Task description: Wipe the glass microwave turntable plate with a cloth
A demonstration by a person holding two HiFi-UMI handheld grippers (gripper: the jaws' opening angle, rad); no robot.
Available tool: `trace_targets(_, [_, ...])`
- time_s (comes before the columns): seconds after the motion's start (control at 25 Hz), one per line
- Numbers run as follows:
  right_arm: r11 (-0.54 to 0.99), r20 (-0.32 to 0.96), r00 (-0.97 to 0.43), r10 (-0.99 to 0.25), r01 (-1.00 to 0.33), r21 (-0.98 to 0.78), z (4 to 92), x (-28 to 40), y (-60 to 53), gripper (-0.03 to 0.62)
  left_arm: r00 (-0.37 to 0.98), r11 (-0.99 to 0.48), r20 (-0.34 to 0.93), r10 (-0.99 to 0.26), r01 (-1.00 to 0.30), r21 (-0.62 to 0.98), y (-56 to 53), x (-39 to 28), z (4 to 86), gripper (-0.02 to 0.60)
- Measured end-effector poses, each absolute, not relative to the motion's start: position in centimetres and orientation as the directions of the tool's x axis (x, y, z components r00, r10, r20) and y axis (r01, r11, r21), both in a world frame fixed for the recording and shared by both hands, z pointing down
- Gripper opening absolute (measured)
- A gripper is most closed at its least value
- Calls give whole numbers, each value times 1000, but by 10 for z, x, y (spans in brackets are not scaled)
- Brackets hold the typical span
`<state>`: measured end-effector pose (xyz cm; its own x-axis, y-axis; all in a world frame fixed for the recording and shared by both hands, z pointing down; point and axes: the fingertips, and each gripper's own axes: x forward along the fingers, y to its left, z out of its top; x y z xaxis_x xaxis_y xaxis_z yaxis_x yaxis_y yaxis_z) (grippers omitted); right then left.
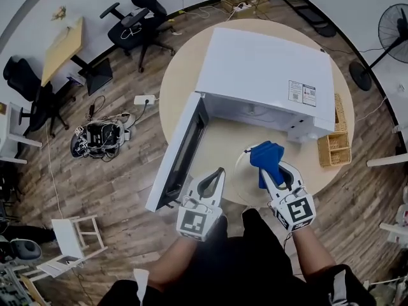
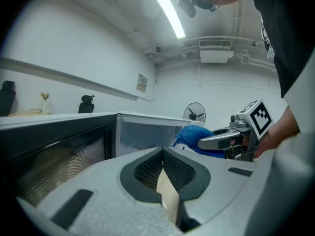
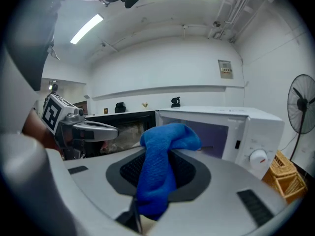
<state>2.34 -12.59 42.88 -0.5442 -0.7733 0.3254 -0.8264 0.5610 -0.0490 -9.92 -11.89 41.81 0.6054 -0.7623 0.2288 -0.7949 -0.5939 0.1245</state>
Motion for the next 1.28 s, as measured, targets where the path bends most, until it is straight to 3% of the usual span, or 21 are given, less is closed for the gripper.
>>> trace_targets(0.52, [596, 453, -582, -675, -792, -131, 520, 5, -132, 97, 557, -528, 290, -778, -831, 178, -130, -99, 473, 6])
trace_targets(1.28, [735, 682, -564, -466, -675, -57, 617, -46, -124, 98, 506, -478, 361, -783, -862, 171, -129, -115, 508, 6])
